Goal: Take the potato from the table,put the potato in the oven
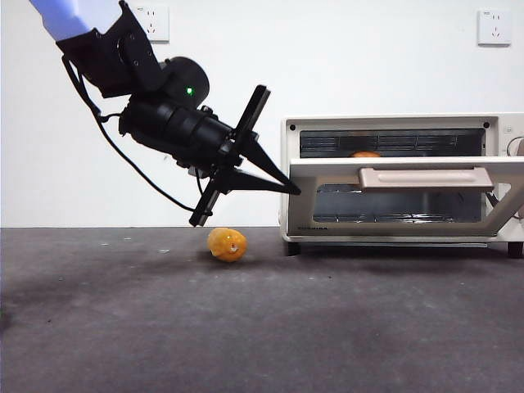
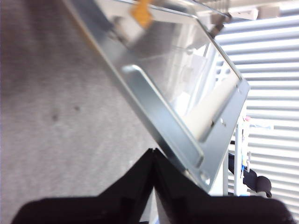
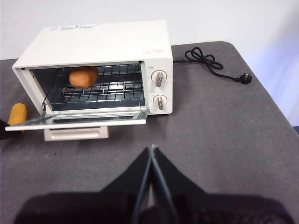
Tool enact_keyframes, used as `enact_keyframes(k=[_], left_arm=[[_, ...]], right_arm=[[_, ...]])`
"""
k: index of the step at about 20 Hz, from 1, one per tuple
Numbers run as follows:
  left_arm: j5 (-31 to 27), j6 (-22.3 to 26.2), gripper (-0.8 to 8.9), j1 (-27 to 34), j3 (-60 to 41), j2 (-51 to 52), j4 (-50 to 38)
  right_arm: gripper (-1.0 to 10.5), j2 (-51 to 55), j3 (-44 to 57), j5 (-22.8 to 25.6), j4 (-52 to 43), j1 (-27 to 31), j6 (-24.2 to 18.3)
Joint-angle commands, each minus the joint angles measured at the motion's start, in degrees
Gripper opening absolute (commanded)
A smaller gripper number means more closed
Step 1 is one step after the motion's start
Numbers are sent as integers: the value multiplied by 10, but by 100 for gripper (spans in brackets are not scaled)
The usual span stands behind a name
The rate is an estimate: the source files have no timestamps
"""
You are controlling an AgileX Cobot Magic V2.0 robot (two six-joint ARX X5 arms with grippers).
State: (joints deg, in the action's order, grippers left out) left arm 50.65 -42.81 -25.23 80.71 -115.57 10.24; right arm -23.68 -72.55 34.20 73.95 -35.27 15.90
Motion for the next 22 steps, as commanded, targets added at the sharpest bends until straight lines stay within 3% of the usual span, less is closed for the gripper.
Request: enact_keyframes(k=[1,22], left_arm=[[7,-8,-7,-2,1,-3,-14],[3,-225,-7,31,1,-3,-275]], right_arm=[[-8,3,0,-4,-1,-1,7],[-8,3,0,-13,17,-1,23]])
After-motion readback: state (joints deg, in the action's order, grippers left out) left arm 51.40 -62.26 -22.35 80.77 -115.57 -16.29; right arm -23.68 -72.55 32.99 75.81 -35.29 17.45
